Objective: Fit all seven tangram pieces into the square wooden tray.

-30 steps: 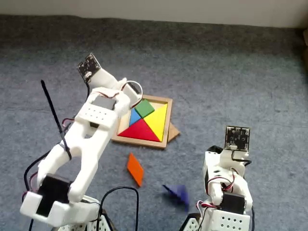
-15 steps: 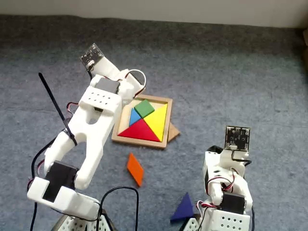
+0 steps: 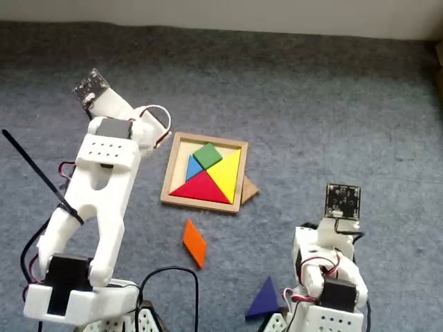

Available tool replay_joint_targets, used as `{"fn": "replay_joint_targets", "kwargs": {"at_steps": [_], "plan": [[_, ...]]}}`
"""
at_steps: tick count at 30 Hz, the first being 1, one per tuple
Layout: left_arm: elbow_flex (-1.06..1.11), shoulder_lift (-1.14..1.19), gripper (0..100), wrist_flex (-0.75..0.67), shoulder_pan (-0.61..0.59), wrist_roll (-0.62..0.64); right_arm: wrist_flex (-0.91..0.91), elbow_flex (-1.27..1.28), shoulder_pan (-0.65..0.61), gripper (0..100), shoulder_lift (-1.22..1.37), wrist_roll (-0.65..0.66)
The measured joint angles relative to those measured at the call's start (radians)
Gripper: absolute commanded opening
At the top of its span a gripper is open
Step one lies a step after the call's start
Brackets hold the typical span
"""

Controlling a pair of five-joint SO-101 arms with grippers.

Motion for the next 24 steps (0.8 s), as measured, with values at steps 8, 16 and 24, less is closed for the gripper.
{"fn": "replay_joint_targets", "kwargs": {"at_steps": [8, 16, 24], "plan": [[0.034, 0.000, 1, 0.000, -0.006, 0.000, 0.028, -0.170, -0.175, 10.8, 0.204, 0.000], [0.034, 0.000, 1, 0.000, -0.058, 0.000, 0.006, -0.509, -0.275, 11.0, 0.620, -0.115], [0.034, 0.000, 1, -0.003, -0.121, 0.000, -0.051, -0.674, -0.367, 15.3, 1.013, -0.192]]}}
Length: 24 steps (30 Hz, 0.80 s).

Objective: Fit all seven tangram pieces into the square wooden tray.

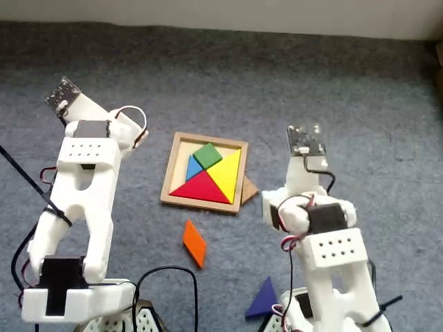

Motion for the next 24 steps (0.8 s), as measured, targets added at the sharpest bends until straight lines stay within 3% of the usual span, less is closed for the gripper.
{"fn": "replay_joint_targets", "kwargs": {"at_steps": [11, 19, 24], "plan": [[0.000, 0.000, 1, -0.021, -0.012, 0.000, -0.032, -0.150, -0.215, 16.6, 0.285, -0.034], [0.000, -0.006, 1, -0.025, -0.207, 0.000, -0.057, -0.150, -0.506, 16.6, 0.299, -0.043], [0.000, -0.006, 1, -0.028, -0.255, 0.000, -0.114, -0.153, -0.638, 17.0, 0.322, -0.087]]}}
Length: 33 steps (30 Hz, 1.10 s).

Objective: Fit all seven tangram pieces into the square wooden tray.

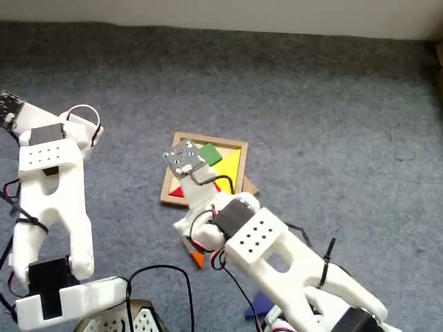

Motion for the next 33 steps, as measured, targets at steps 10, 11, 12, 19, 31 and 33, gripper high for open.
{"fn": "replay_joint_targets", "kwargs": {"at_steps": [10, 11, 12, 19, 31, 33], "plan": [[0.000, 0.000, 1, 0.000, 0.000, 0.000, -0.014, -0.110, -0.061, 17.0, 0.338, -0.003], [0.000, 0.000, 1, 0.000, 0.000, 0.000, -0.014, -0.127, -0.061, 17.0, 0.367, -0.003], [0.000, 0.000, 1, 0.000, 0.000, 0.000, -0.015, -0.141, -0.061, 17.0, 0.393, -0.003], [0.000, 0.000, 1, 0.000, 0.000, 0.000, -0.014, -0.166, -0.063, 17.0, 0.503, -0.003], [0.000, 0.000, 1, 0.000, 0.000, 0.000, -0.015, -0.201, -0.063, 9.8, 0.591, -0.003], [0.000, 0.000, 1, 0.000, 0.000, 0.000, -0.015, -0.201, -0.055, 7.1, 0.569, 0.000]]}}
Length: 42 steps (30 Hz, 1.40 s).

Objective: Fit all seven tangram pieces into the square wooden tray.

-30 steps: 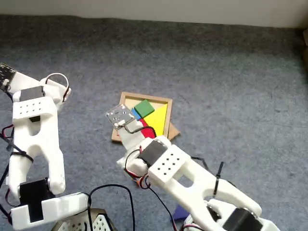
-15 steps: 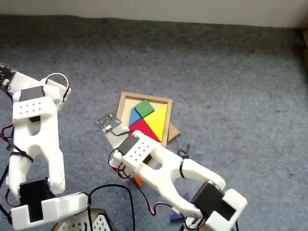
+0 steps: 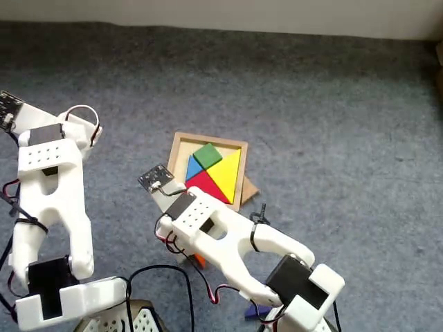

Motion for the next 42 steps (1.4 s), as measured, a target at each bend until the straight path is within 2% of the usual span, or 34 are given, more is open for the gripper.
{"fn": "replay_joint_targets", "kwargs": {"at_steps": [12, 19, 24, 31, 42], "plan": [[0.000, 0.000, 1, 0.000, 0.000, 0.000, -0.061, -0.061, 0.112, 6.9, -0.209, 0.044], [0.000, 0.000, 1, -0.020, 0.000, 0.000, -0.267, -0.129, 0.161, 6.9, -0.207, 0.040], [0.000, 0.000, 1, -0.021, 0.000, 0.000, -0.382, -0.186, 0.176, 6.8, -0.049, -0.127], [0.000, 0.000, 1, -0.021, 0.000, 0.000, -0.353, -0.381, 0.241, 6.7, 0.186, -0.278], [0.000, 0.000, 1, -0.021, 0.000, 0.000, -0.255, -0.480, 0.269, 7.3, 0.301, -0.304]]}}
